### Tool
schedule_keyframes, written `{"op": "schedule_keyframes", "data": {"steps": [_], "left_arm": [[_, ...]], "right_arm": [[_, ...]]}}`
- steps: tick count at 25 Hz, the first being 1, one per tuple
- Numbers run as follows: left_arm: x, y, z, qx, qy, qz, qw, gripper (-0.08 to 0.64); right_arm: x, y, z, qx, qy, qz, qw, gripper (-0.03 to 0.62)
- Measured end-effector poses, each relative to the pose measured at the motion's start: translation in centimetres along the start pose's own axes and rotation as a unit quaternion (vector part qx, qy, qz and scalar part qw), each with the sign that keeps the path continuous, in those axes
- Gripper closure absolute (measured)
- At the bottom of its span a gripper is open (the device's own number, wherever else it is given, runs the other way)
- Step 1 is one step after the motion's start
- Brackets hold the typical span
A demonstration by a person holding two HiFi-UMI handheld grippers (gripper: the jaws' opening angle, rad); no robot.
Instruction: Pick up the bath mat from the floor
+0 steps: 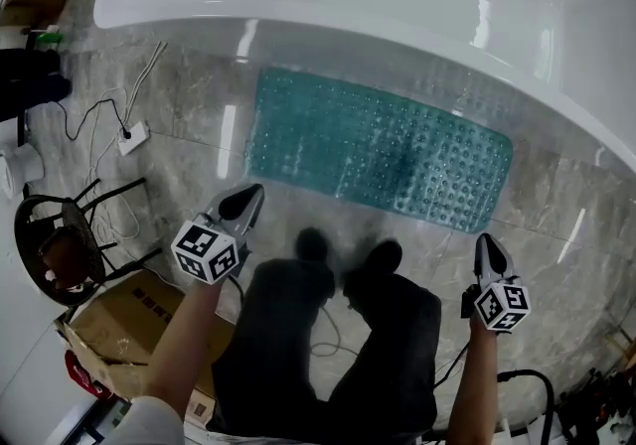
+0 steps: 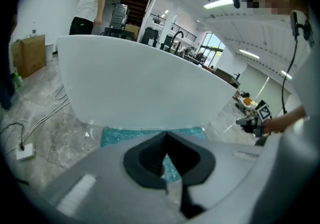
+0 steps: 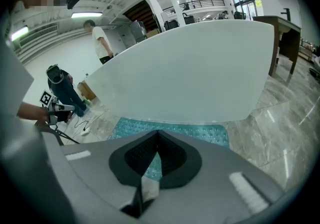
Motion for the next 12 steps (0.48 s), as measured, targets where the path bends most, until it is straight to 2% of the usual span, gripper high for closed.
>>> {"op": "schedule_keyframes", "data": {"steps": [7,12], "left_arm": [[4.6,-4.0,3.5,-0.018,0.005,0.004,0.9998,0.558],[8.9,-6.2,6.7,-0.013,0.008,0.013,0.9998,0.558]], "right_arm": [[4.7,3.9,1.8,-0.018,0.013,-0.001,1.000,0.588],[8.9,6.3,4.0,-0.029,0.017,-0.002,0.999,0.588]]}}
Point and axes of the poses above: the fingertips, and each gripper's own axes: x forward along the fingers, y to its right, z out of its underside, the point moved 7 cm from there along -x, backward along the fingers, and after that the axes turned 2 degrees about y, right-handed, at the moved point
